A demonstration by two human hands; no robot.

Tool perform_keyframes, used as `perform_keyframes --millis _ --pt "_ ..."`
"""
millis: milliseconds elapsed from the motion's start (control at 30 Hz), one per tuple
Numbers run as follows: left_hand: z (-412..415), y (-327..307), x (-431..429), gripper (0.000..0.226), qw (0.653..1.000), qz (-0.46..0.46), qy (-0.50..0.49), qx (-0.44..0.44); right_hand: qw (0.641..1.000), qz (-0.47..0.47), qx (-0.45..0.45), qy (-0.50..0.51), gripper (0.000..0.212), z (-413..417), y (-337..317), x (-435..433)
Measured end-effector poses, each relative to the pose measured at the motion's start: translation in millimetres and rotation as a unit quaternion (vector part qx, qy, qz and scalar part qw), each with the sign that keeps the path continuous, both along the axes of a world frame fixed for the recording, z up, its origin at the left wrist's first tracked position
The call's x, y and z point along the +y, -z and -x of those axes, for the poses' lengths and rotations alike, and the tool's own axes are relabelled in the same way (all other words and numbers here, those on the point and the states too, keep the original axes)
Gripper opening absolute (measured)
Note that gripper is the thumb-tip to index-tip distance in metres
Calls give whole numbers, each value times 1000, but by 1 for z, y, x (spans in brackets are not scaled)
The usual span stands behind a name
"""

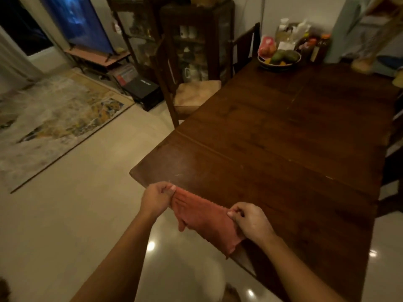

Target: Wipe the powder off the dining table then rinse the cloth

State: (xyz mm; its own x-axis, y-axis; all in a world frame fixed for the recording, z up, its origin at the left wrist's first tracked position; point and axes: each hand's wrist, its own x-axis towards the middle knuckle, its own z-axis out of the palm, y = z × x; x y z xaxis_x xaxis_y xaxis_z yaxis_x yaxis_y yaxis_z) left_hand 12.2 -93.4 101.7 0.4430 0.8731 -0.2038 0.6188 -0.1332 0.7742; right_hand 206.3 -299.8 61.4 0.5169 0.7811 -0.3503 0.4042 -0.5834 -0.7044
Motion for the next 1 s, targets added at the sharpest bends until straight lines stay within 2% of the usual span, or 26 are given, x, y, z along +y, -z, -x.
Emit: perform_keyframes --millis 67,133,200,300,367,400,467,533,700,867,933,1000 --pt "-26 11 18 15 999 9 23 38 999 35 -7 15 13 -21 17 18" --pt "-43 24 27 31 992 -18 49 116 997 77 -26 13 12 -35 29 29" --pt "-49 35 23 45 969 -48 115 214 992 105 -64 12 11 -43 35 33" --pt "-47 49 3 47 908 -68 244 333 985 95 -140 15 24 -33 40 30" --pt "-44 53 -11 55 851 -143 314 395 981 68 -180 -15 37 -12 44 23" --pt "-42 57 -15 62 828 -175 338 411 980 62 -184 -44 42 1 46 19" --pt "-39 63 -17 79 804 -208 351 433 981 59 -155 -104 48 27 53 12" --pt "-35 73 -8 85 795 -225 346 445 979 42 -144 -135 54 43 67 6" --pt "-19 92 24 64 817 -200 322 435 972 28 -203 -112 52 44 94 -13" --pt "-17 92 40 63 816 -165 359 422 950 141 -270 -61 52 52 90 -13" --pt "-22 85 46 70 810 -149 385 416 953 187 -236 -17 51 59 72 -3" --pt "-28 77 57 81 815 -149 409 382 964 181 -181 74 51 65 63 12"
